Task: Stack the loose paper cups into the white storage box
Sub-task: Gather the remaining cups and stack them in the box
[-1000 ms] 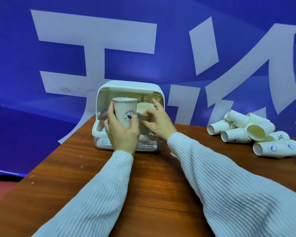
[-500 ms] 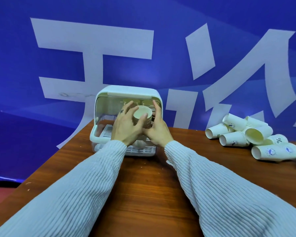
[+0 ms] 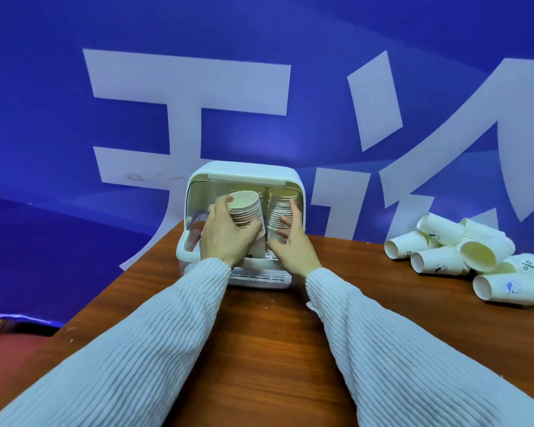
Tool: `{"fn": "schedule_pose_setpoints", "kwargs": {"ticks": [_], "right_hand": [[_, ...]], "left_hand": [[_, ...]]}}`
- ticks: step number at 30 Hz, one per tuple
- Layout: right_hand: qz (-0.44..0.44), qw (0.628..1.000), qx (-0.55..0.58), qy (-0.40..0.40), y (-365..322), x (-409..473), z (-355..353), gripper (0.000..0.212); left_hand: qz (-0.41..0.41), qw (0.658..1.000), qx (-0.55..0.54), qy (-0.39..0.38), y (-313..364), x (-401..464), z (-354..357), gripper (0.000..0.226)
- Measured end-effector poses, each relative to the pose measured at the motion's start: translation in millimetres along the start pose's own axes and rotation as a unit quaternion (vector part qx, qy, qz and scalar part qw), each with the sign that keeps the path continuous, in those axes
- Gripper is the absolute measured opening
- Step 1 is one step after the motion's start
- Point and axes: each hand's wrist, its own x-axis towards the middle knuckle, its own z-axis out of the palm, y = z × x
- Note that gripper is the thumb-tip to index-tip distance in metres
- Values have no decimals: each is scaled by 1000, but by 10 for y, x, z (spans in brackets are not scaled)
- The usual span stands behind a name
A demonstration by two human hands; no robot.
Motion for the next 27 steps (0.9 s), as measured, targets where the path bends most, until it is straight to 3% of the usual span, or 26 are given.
{"fn": "schedule_pose_setpoints", "kwargs": {"ticks": [6,12,19,27], "right_hand": [[-6,994,-101,-31,8,-55,8,101],[-17,983,-172,-57,37,-25,40,96],[-25,981,-179,-73,86,0,22,94],[-17,980,-181,-77,97,-1,17,87]], "left_hand": [[-63,993,100,28,-198,279,-112,67],[-101,987,123,37,-233,567,-20,64],[-68,992,100,26,-305,770,163,60],[-28,996,79,-7,-343,575,146,79]]}}
